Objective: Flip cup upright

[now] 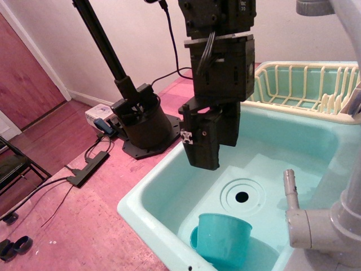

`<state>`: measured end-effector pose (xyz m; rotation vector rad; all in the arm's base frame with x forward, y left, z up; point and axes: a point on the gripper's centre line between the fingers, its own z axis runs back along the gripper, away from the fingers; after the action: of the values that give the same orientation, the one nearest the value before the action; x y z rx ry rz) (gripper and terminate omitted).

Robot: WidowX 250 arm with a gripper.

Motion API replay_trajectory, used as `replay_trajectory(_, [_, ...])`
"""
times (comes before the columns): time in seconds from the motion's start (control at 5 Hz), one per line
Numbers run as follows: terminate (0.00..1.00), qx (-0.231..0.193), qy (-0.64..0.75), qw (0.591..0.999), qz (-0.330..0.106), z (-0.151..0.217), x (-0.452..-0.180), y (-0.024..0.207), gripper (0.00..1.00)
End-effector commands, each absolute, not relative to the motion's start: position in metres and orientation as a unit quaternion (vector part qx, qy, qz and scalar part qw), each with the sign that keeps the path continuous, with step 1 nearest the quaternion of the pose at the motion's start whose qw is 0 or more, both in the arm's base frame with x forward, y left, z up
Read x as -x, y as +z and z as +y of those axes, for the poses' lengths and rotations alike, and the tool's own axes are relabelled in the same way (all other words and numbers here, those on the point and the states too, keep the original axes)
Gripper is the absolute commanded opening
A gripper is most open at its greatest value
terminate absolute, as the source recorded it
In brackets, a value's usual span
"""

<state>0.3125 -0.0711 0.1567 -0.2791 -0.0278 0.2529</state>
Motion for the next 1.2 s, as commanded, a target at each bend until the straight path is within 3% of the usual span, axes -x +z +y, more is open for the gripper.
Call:
replay_trajectory(0.0, [0.0, 0.139, 0.126, 0.982, -0.014, -0.071, -0.312, 0.157, 1.0])
replay_trajectory(1.0, [0.0, 0.228, 0.1, 0.968, -0.019, -0.141, -0.339, 0.085, 1.0])
